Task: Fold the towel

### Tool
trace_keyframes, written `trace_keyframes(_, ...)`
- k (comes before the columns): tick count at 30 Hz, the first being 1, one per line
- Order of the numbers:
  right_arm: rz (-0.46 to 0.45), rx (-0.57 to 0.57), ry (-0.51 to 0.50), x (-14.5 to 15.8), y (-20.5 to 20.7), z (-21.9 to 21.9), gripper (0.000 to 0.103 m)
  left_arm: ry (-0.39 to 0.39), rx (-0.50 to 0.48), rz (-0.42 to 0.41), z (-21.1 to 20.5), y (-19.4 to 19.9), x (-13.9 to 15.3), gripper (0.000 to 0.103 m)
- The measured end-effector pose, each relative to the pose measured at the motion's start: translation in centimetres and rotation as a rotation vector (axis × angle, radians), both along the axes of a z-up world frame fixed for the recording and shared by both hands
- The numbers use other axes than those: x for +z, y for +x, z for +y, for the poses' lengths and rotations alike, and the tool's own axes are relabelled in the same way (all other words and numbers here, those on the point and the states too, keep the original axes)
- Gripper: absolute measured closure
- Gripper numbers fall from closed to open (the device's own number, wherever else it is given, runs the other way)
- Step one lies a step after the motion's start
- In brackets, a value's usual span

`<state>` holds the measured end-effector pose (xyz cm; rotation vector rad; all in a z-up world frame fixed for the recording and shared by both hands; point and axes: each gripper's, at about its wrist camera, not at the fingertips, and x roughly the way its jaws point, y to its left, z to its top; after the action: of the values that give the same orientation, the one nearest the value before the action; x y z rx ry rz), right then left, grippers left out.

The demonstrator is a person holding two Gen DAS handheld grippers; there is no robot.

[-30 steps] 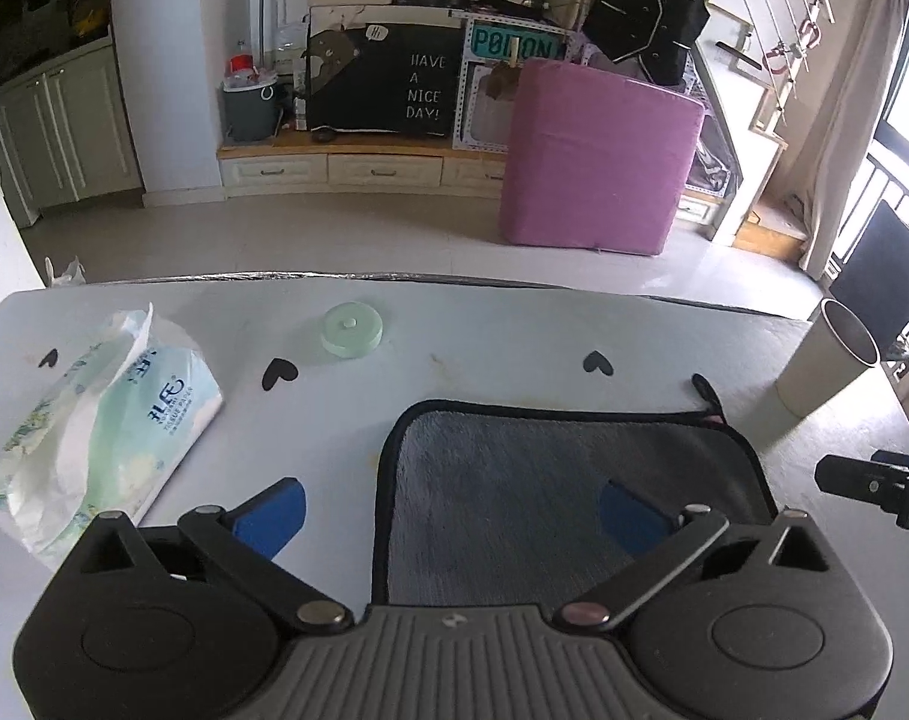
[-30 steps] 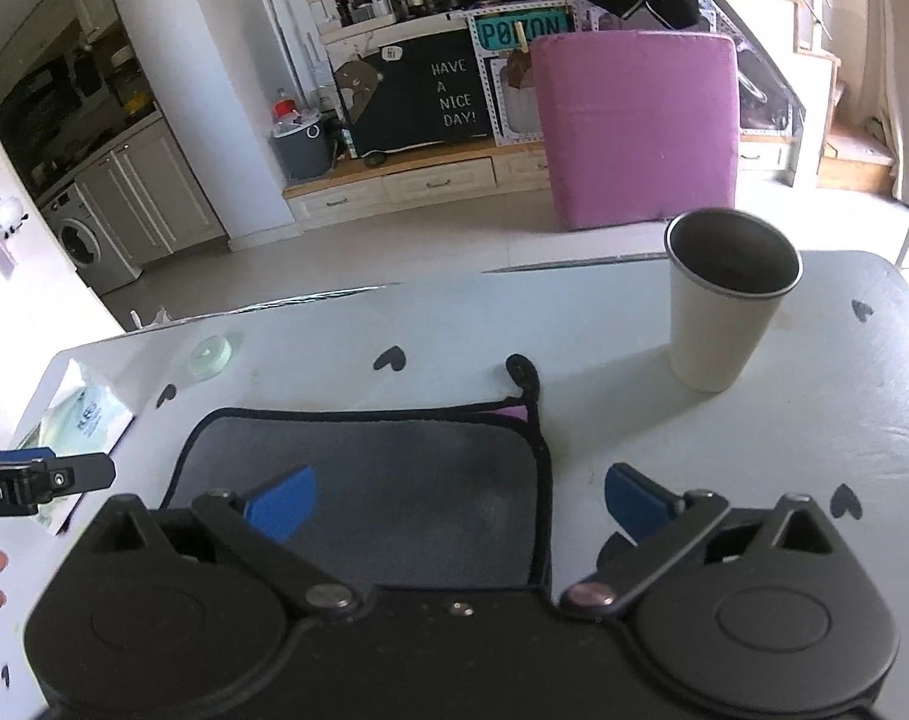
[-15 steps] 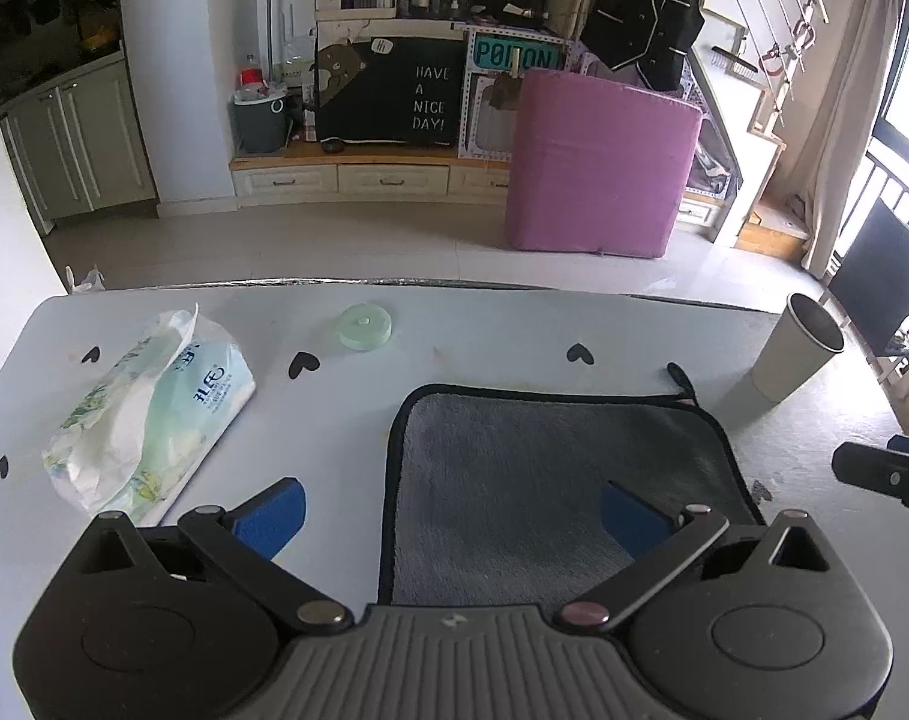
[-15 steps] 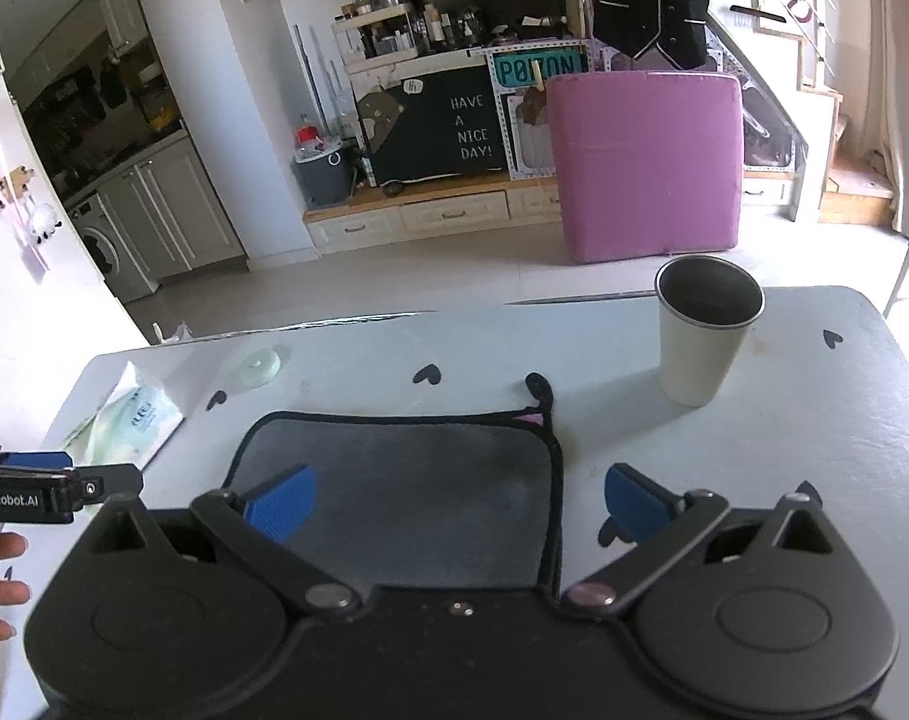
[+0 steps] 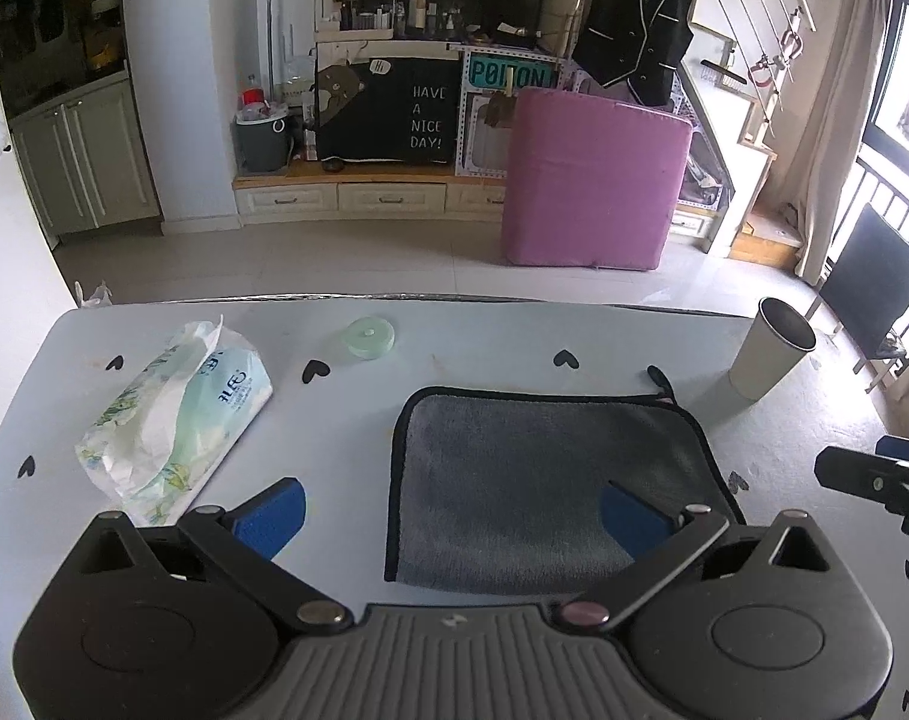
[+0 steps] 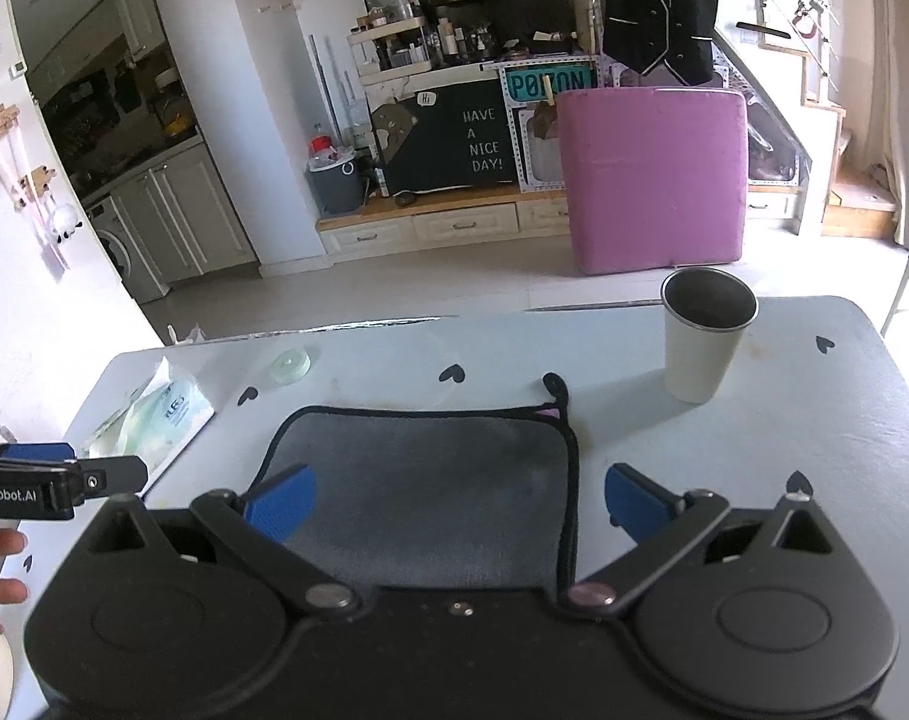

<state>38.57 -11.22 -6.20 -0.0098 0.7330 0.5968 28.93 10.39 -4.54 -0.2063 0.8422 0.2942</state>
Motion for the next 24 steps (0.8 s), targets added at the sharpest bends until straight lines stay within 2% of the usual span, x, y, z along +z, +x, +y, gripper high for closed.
trace_keyframes(24, -0.021, -0.001, 0.029, 2.2, -5.9, -2.5, 0.0, -0.013, 0.001, -0.034, -1.5, -6.3, 2.5, 0.0)
